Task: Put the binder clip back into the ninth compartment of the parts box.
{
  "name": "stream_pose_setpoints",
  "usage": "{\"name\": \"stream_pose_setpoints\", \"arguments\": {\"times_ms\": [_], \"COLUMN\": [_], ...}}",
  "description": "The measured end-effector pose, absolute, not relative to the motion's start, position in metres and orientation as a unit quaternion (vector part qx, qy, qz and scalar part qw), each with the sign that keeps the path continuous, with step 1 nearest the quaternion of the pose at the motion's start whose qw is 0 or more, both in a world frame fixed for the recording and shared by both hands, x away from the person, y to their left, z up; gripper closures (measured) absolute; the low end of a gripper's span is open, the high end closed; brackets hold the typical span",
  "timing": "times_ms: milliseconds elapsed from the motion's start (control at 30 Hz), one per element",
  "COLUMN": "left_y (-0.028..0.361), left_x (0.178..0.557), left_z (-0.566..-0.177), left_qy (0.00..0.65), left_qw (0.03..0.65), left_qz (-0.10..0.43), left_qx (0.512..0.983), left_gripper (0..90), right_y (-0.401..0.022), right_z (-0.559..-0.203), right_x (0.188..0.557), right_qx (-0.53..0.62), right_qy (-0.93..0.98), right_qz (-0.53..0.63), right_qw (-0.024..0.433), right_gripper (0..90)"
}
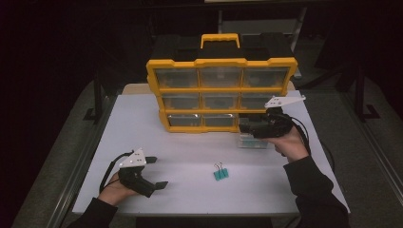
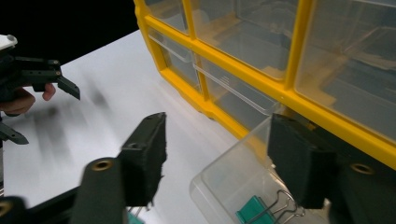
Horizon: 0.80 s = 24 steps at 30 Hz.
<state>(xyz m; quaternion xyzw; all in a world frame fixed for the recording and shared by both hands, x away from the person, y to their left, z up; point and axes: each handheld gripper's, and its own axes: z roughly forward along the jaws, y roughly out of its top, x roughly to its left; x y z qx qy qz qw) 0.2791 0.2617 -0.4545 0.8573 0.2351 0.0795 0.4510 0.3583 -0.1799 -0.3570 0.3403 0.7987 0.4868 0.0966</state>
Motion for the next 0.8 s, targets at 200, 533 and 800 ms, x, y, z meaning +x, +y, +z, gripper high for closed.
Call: {"name": "stream_pose_setpoints", "arguments": {"times_ms": [200, 533, 800], "left_y": [0.262, 0.262, 0.262], "left_x": [0.279, 0.279, 0.279], "left_z": [-0.455, -0.454, -0.454], "left_qy": [0.234, 0.234, 0.233], "left_qw": [0.451, 0.452, 0.452], "left_qz": [0.079, 0.078, 0.078], "left_qx": [0.857, 0.857, 0.857], "left_gripper": [0.0, 0.0, 0.0], "right_y": [-0.173, -0.156, -0.143], "right_z": [-0.356, -0.354, -0.355], "right_x": [0.353, 0.345, 0.340], "right_qx": [0.330, 0.315, 0.300], "right_qy": [0.806, 0.815, 0.825], "right_qz": [0.483, 0.479, 0.475], "right_qw": [0.090, 0.079, 0.064], "right_gripper": [22.7, 12.4, 10.5]}}
